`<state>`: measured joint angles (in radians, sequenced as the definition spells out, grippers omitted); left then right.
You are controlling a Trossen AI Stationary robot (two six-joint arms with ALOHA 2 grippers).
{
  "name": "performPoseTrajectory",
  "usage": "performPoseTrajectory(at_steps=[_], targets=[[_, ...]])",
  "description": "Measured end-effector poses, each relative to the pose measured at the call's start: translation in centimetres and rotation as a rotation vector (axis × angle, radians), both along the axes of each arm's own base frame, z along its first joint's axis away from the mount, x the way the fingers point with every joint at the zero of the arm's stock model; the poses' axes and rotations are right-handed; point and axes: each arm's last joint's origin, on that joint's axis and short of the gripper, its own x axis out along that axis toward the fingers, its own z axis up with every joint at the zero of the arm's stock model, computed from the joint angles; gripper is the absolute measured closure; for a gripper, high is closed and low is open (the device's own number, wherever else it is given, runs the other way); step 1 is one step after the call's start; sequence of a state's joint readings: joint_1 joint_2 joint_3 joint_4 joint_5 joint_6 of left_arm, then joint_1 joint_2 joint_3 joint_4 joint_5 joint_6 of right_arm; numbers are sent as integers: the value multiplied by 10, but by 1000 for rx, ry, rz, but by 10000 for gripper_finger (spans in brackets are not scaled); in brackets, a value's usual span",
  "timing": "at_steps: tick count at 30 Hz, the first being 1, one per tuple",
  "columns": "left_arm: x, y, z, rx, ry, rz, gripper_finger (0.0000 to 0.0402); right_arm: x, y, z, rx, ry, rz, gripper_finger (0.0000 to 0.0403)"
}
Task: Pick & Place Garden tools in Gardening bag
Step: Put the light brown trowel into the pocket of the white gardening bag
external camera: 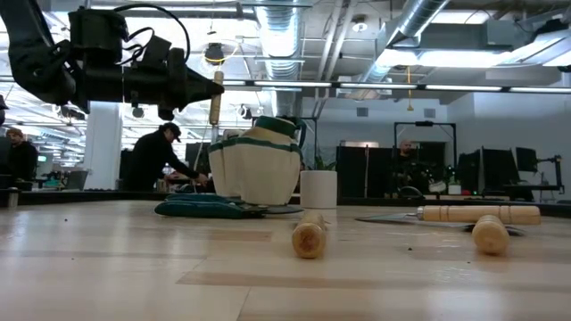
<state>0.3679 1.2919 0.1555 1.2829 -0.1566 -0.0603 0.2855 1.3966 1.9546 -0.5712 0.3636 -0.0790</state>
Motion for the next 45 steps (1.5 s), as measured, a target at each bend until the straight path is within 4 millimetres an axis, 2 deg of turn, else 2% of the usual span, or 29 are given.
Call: performPoseTrajectory(at_steps=[9,23,32,36,41,45], targets=[[6,5,-11,14,0,12,353,16,5,-6,-13,10,-10,276],[13,6,-33,-21,51,-21,352,21,6,-3,11,-37,-12,276],[14,6,-36,-26,64,-22,316,21,6,-3,12,-35,-13,276],[14,6,-36,-17,69,-20,312,21,6,-3,31,-37,-13,275],[14,6,-36,68,117,-20,304,21,6,-4,55,-31,-15,255],[14,4,-34,108,121,-94,276,20,5,-9,63,13,-58,220]])
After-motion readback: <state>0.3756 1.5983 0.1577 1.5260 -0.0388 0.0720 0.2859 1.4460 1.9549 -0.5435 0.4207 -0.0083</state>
